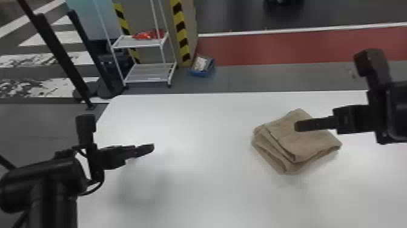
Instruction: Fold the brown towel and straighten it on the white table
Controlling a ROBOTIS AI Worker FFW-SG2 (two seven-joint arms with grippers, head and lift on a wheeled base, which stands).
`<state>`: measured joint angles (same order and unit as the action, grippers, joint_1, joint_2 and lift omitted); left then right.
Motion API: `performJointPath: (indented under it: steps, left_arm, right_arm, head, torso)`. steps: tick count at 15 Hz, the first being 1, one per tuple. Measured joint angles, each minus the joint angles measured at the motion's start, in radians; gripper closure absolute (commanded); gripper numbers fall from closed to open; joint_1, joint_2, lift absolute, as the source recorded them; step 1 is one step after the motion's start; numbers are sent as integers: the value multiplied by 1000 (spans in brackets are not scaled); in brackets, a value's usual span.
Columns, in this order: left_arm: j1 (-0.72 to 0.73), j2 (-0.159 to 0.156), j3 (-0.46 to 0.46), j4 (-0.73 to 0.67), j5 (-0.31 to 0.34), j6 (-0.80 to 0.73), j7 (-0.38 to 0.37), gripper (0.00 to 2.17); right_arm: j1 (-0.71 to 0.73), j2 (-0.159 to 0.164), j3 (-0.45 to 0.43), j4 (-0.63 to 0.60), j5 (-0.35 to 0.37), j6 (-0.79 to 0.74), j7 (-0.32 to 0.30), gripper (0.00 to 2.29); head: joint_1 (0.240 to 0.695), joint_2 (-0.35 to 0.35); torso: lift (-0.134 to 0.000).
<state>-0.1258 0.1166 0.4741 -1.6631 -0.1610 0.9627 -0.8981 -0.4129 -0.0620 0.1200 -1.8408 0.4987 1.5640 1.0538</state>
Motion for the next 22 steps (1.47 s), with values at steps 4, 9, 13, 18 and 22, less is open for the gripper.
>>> performJointPath:
  steps: [4,9,13,18,22]
  left_arm:
    - [0,1,5,5,0,-4,-1,70]
    - [0,4,7,19,0,-19,0,70]
    - [-1,12,8,38,6,-43,2,70]
    - [-4,14,8,45,6,-47,4,70]
    - [-5,15,8,52,6,-58,3,70]
  right_arm:
    - [-55,56,109,165,60,0,-45,36]
    - [-145,59,174,350,61,0,-82,36]
    - [-155,59,209,402,46,0,-92,80]
    - [-195,59,277,473,51,0,-89,313]
    - [-244,59,330,524,58,0,-19,923]
  head:
    - [695,264]
    - [695,262]
    - [695,272]
    - [695,278]
    - [695,288]
  torso:
    - [-124]
    - [-124]
    - [-124]
    - [-124]
    - [-124]
